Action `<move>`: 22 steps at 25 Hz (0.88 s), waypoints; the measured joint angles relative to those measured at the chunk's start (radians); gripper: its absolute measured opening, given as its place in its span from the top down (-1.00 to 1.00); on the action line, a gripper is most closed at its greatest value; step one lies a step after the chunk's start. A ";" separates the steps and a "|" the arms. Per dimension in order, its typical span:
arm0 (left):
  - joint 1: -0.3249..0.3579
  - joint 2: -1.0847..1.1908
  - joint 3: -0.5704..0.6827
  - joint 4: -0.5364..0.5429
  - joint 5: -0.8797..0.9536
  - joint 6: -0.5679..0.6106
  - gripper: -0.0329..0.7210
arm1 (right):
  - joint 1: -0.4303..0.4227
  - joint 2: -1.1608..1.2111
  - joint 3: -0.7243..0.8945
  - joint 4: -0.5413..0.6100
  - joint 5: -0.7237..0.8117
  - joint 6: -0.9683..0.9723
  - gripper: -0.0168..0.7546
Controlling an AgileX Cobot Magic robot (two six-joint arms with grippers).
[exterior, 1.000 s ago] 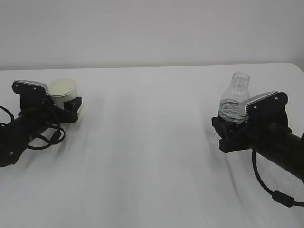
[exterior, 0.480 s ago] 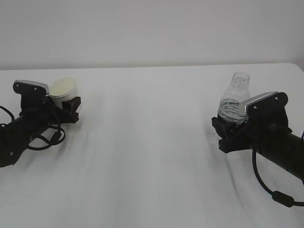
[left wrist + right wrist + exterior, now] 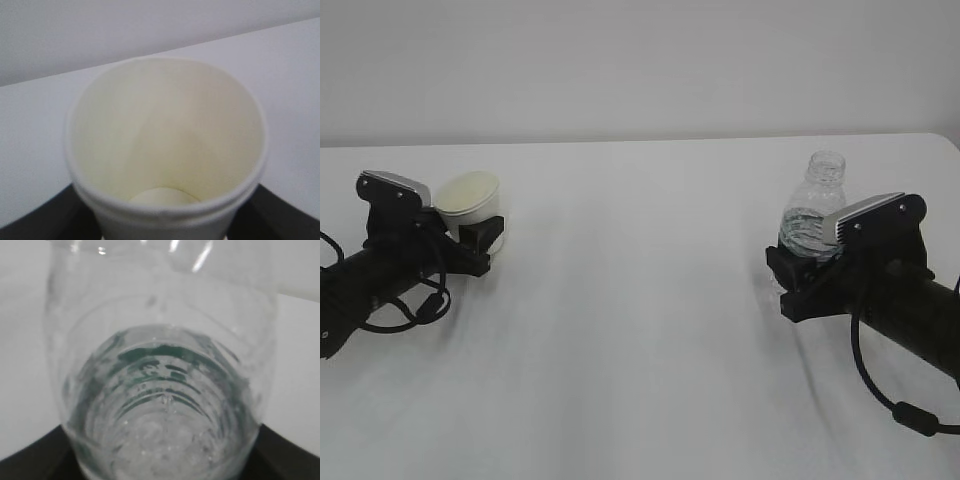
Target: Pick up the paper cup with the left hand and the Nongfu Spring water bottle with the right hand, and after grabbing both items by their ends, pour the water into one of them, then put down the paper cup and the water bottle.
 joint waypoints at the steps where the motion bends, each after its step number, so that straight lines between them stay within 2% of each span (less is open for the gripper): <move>1: 0.000 -0.013 0.012 0.009 0.000 0.000 -0.31 | 0.000 0.000 0.000 0.000 0.000 0.000 -0.31; 9: 0.000 -0.092 0.068 0.105 0.001 -0.007 -0.31 | 0.000 0.000 0.000 0.000 0.000 0.000 -0.31; 22: 0.000 -0.136 0.074 0.387 0.001 -0.180 -0.31 | 0.000 0.000 0.000 0.000 0.000 0.000 -0.31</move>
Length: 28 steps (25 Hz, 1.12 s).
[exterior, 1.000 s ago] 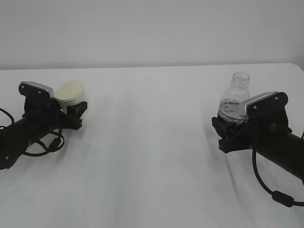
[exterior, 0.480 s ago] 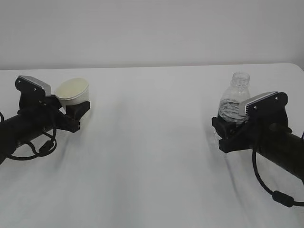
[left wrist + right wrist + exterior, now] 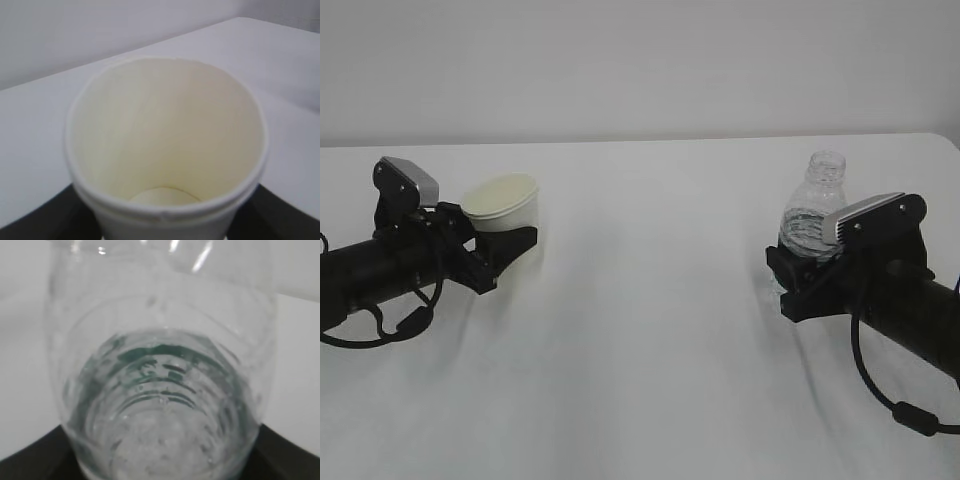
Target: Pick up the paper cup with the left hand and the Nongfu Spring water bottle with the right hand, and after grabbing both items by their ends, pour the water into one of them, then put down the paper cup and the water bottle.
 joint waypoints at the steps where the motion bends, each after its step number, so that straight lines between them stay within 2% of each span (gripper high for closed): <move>1: 0.000 0.000 0.000 0.018 0.000 -0.009 -0.31 | 0.000 0.000 0.000 0.000 0.000 0.000 -0.31; 16: -0.002 -0.008 0.000 0.218 0.000 -0.080 -0.31 | 0.000 0.000 0.000 -0.010 -0.006 0.000 -0.31; 28: -0.142 -0.012 0.000 0.223 0.000 -0.083 -0.31 | 0.000 0.000 0.000 -0.057 -0.022 0.000 -0.31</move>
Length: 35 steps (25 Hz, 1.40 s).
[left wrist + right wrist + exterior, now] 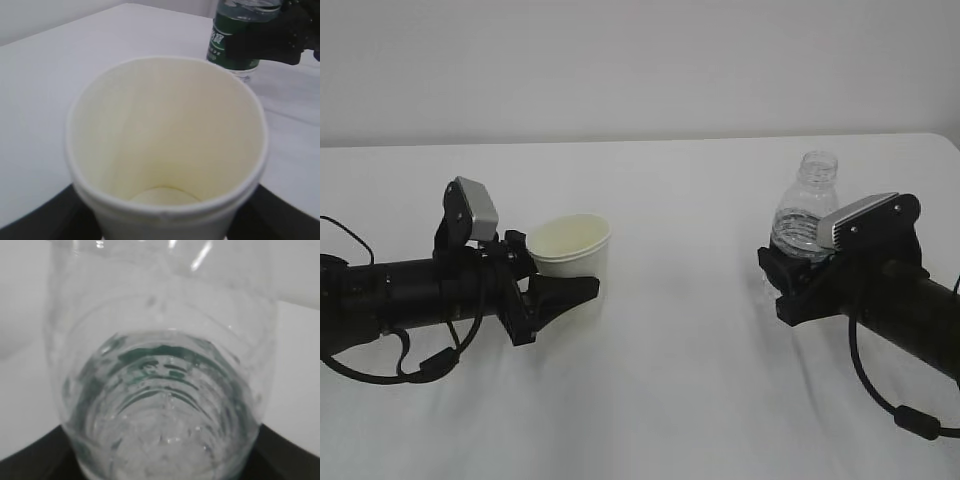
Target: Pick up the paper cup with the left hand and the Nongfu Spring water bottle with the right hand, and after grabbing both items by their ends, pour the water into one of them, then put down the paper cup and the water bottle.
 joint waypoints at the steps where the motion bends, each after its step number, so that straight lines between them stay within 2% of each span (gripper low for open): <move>1: -0.008 -0.002 0.000 -0.001 0.000 0.000 -0.31 | 0.000 0.000 0.000 -0.004 0.000 0.000 -0.31; 17: -0.165 -0.034 -0.047 -0.036 0.000 0.000 -0.30 | 0.000 0.000 0.000 -0.118 -0.007 0.030 -0.31; 29: -0.225 -0.034 -0.069 -0.063 0.000 -0.002 -0.30 | 0.000 -0.061 -0.063 -0.181 0.013 0.036 -0.31; 35: -0.246 -0.034 -0.110 -0.028 0.000 -0.003 -0.30 | 0.000 -0.064 -0.127 -0.217 0.044 0.036 -0.31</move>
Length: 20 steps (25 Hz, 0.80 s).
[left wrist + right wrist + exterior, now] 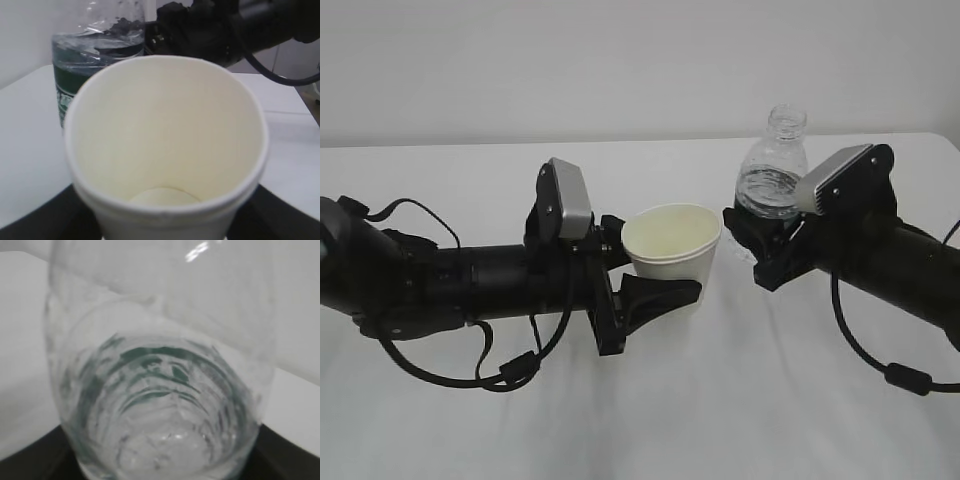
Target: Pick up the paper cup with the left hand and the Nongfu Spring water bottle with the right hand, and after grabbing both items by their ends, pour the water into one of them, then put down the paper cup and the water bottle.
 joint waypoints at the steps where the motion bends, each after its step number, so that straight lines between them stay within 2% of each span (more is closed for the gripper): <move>1: -0.001 0.000 0.000 0.004 0.000 0.000 -0.30 | 0.000 0.000 -0.007 -0.006 0.013 0.000 -0.31; 20: -0.049 0.000 0.000 0.017 0.000 0.000 -0.30 | 0.036 0.000 -0.135 -0.056 0.122 -0.057 -0.31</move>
